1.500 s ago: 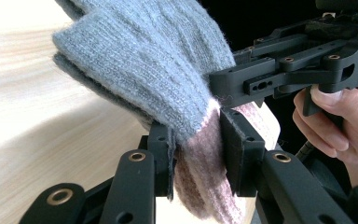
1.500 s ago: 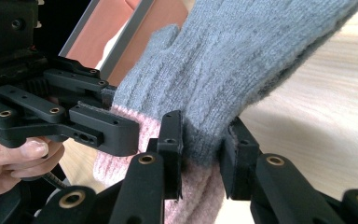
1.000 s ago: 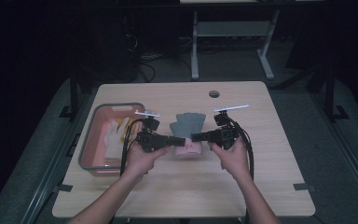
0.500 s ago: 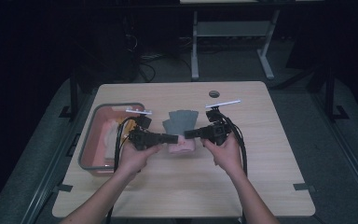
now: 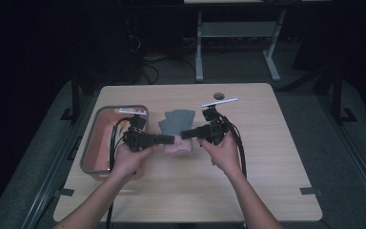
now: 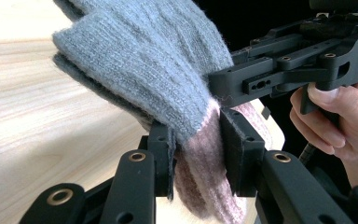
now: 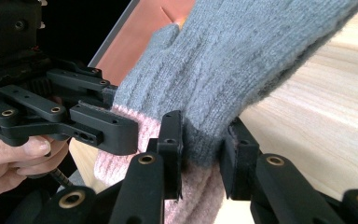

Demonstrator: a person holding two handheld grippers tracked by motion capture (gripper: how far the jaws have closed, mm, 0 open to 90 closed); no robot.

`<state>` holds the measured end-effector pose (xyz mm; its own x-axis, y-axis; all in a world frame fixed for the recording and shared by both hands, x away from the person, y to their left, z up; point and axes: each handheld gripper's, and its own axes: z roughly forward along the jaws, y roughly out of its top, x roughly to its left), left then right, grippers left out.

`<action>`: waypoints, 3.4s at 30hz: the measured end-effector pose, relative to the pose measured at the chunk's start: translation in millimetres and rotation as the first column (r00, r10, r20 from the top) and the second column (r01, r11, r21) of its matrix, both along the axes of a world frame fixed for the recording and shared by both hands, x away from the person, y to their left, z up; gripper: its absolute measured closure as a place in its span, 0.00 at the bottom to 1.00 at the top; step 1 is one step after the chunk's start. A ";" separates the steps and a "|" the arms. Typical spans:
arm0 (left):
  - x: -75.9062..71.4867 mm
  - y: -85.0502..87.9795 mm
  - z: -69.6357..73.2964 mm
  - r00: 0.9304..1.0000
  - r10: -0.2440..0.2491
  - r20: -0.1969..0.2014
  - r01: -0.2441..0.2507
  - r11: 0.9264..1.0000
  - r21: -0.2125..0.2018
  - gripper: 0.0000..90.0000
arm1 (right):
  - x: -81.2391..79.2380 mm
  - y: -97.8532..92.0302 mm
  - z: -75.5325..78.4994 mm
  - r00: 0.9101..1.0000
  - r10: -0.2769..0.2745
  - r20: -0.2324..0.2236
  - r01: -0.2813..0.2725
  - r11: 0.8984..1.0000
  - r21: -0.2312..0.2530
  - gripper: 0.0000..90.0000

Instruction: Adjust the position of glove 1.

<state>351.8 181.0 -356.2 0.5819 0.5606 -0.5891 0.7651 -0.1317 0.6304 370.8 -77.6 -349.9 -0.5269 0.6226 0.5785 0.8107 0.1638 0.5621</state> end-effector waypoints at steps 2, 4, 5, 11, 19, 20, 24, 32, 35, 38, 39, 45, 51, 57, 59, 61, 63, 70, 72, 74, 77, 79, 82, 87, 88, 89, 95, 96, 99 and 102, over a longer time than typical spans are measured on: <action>0.1 1.7 0.3 1.000 0.001 0.002 -0.001 1.000 0.001 0.74 | 0.7 1.6 0.0 1.000 0.001 -0.006 -0.001 1.000 0.003 0.80; 0.3 3.4 0.4 1.000 0.004 -0.001 -0.004 1.000 0.003 0.75 | 1.8 3.1 -0.5 1.000 0.005 -0.008 -0.005 1.000 0.008 0.80; 0.5 4.1 0.6 1.000 0.007 0.000 -0.007 1.000 0.000 0.74 | 2.4 4.2 -0.6 1.000 0.006 -0.008 -0.006 1.000 0.007 0.80; 1.6 12.2 2.9 1.000 0.016 0.002 -0.016 1.000 -0.007 0.74 | 6.0 11.3 3.4 1.000 0.018 0.000 -0.018 1.000 -0.003 0.80; 0.3 24.9 6.4 1.000 0.031 0.005 -0.031 1.000 -0.004 0.75 | 9.8 24.8 6.8 0.999 0.038 0.005 -0.038 0.999 -0.003 0.80; 0.5 26.7 6.6 1.000 0.030 0.007 -0.030 1.000 -0.002 0.75 | 10.0 26.5 7.3 0.999 0.039 0.005 -0.039 0.999 -0.002 0.80; 0.0 32.3 7.7 0.999 0.039 0.010 -0.039 0.999 -0.003 0.75 | 11.5 32.7 9.0 0.999 0.044 0.001 -0.044 0.999 -0.005 0.80; -0.7 44.9 9.3 0.998 0.057 0.010 -0.057 0.998 -0.006 0.75 | 15.4 45.8 11.3 0.998 0.061 0.005 -0.061 0.998 -0.002 0.80; -0.7 50.4 9.5 0.998 0.062 0.016 -0.062 0.998 -0.008 0.75 | 17.3 50.9 11.5 0.998 0.069 0.012 -0.069 0.998 -0.002 0.80; -0.9 55.3 9.7 0.997 0.071 0.015 -0.071 0.997 -0.008 0.75 | 18.5 56.7 12.5 0.997 0.072 0.004 -0.072 0.997 -0.003 0.80; -0.9 56.9 9.9 0.997 0.070 0.015 -0.070 0.998 -0.008 0.75 | 19.3 58.4 12.6 0.997 0.081 0.014 -0.081 0.997 -0.007 0.80; -1.8 67.9 11.2 0.996 0.086 0.016 -0.086 0.996 -0.012 0.75 | 20.8 68.7 15.0 0.996 0.085 0.011 -0.085 0.996 -0.003 0.80; -2.9 82.2 12.6 0.995 0.100 0.012 -0.100 0.995 -0.010 0.75 | 23.4 83.0 15.4 0.995 0.102 0.008 -0.102 0.995 0.000 0.80; -3.5 95.6 15.8 0.993 0.115 0.014 -0.115 0.993 -0.004 0.75 | 26.7 97.5 17.0 0.993 0.116 0.012 -0.116 0.993 0.009 0.80; -3.3 99.3 16.7 0.993 0.116 0.015 -0.116 0.993 -0.002 0.75 | 27.9 101.8 17.1 0.993 0.116 0.005 -0.116 0.993 0.021 0.80; -3.0 102.8 16.8 0.993 0.118 0.018 -0.118 0.993 -0.003 0.75 | 28.6 104.5 17.8 0.992 0.122 0.006 -0.122 0.992 0.016 0.80; -2.5 106.8 16.0 0.992 0.123 0.013 -0.123 0.992 -0.009 0.75 | 29.2 108.7 18.6 0.992 0.127 0.015 -0.127 0.992 0.008 0.80; -3.1 119.2 15.4 0.992 0.130 0.006 -0.129 0.992 -0.013 0.76 | 30.1 120.7 18.9 0.990 0.138 0.018 -0.138 0.990 0.010 0.79; -2.9 123.5 14.5 0.992 0.129 0.002 -0.129 0.992 -0.011 0.76 | 30.8 123.3 17.6 0.990 0.142 0.019 -0.142 0.990 0.019 0.79; -3.1 125.8 13.3 0.991 0.135 0.000 -0.135 0.991 -0.010 0.76 | 31.3 126.5 16.1 0.990 0.143 0.008 -0.144 0.989 0.021 0.79; -3.0 130.6 11.8 0.990 0.138 -0.005 -0.138 0.990 -0.006 0.76 | 33.4 131.4 12.7 0.989 0.149 -0.001 -0.149 0.988 0.028 0.79; -3.1 133.5 11.2 0.990 0.144 -0.007 -0.144 0.990 -0.007 0.76 | 34.4 133.7 11.3 0.989 0.150 -0.009 -0.150 0.988 0.034 0.79; -3.0 137.7 10.1 0.989 0.147 -0.016 -0.147 0.989 0.002 0.76 | 36.5 137.8 8.4 0.987 0.159 -0.015 -0.158 0.986 0.046 0.79; -2.2 145.8 6.2 0.988 0.152 -0.023 -0.151 0.988 0.015 0.76 | 39.4 145.8 3.3 0.986 0.167 -0.027 -0.165 0.985 0.049 0.78; -2.1 147.6 5.5 0.988 0.154 -0.025 -0.153 0.988 0.016 0.76 | 40.0 147.6 2.1 0.985 0.169 -0.030 -0.167 0.985 0.051 0.78; -2.1 149.3 5.0 0.987 0.156 -0.029 -0.156 0.988 0.017 0.76 | 40.7 149.3 0.8 0.985 0.171 -0.032 -0.169 0.984 0.054 0.78; -1.9 158.2 0.6 0.983 0.175 -0.050 -0.173 0.984 0.044 0.76 | 44.3 160.4 -8.9 0.982 0.182 -0.053 -0.178 0.981 0.071 0.78; -1.8 159.1 0.0 0.983 0.176 -0.053 -0.173 0.984 0.050 0.76 | 44.8 162.2 -10.6 0.981 0.183 -0.057 -0.179 0.981 0.072 0.78; -1.4 161.9 -2.3 0.983 0.173 -0.057 -0.168 0.982 0.081 0.76 | 45.9 167.7 -16.0 0.979 0.191 -0.066 -0.187 0.980 0.069 0.78; -1.0 165.5 -6.2 0.982 0.176 -0.067 -0.169 0.981 0.096 0.76 | 46.7 173.0 -21.6 0.977 0.196 -0.079 -0.191 0.979 0.065 0.78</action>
